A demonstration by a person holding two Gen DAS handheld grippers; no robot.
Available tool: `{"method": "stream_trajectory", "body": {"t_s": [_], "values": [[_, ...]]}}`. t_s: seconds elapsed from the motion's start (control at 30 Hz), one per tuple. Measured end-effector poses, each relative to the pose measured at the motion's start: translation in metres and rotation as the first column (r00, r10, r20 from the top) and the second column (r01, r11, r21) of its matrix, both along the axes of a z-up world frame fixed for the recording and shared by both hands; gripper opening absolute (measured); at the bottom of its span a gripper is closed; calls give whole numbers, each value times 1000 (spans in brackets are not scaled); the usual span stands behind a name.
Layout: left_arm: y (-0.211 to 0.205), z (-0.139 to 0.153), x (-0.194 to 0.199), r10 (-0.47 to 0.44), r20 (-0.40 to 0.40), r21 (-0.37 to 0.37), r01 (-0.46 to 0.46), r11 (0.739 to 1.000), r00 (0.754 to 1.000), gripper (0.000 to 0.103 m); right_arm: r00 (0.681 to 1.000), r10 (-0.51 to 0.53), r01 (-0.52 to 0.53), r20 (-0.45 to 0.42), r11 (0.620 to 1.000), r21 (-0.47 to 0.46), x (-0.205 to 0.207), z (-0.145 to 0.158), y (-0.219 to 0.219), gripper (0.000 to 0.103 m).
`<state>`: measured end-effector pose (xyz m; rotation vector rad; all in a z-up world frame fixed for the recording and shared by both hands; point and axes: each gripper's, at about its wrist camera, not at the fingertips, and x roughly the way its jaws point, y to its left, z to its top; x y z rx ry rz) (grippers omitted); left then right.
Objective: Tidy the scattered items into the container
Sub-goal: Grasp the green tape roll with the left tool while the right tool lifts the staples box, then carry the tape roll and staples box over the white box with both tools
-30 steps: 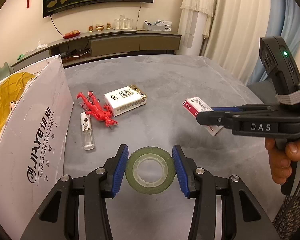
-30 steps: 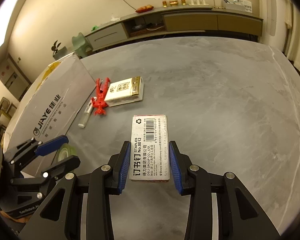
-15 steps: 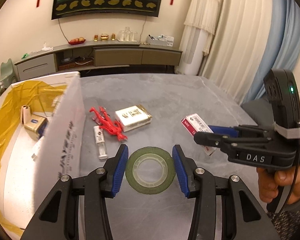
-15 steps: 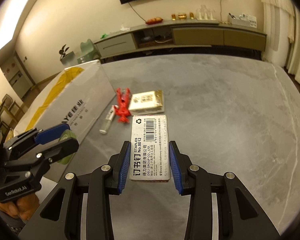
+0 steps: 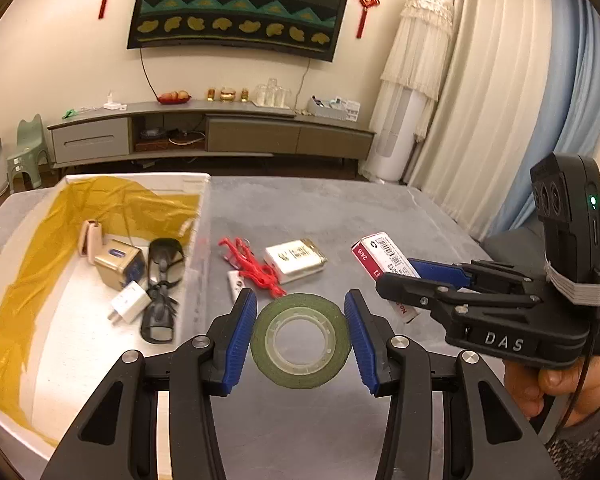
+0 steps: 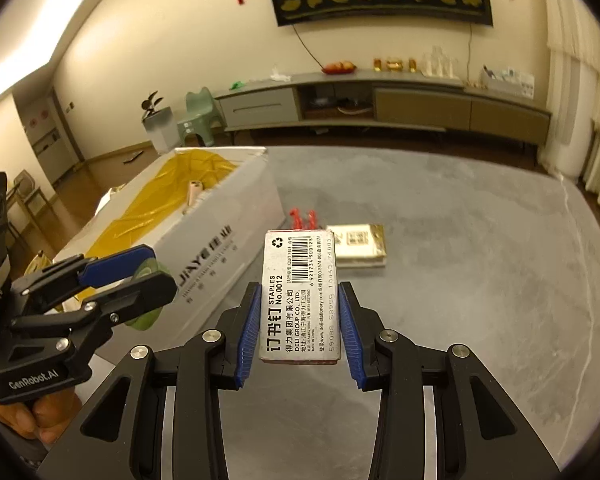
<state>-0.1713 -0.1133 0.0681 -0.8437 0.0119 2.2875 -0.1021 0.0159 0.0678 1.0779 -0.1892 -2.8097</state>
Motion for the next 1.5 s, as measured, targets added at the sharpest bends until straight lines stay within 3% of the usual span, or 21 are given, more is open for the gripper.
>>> {"method": "stream_trajectory", "body": {"t_s": [0.87,1.2,1.5], "values": [[-88,31,-15,113,-37,142,-107,984,993,47,990,96,-88,-100,992,89,-7,33,-78,40],[-133,38,-27,174,-19,200,-167,965,984,47,981,156,-145,-119,985,97,-9,41,-119,40],[-173,43,-44,253,22,258,-250,933,967,47,975,192,-180,-110,978,105,-14,43,-152,40]]}}
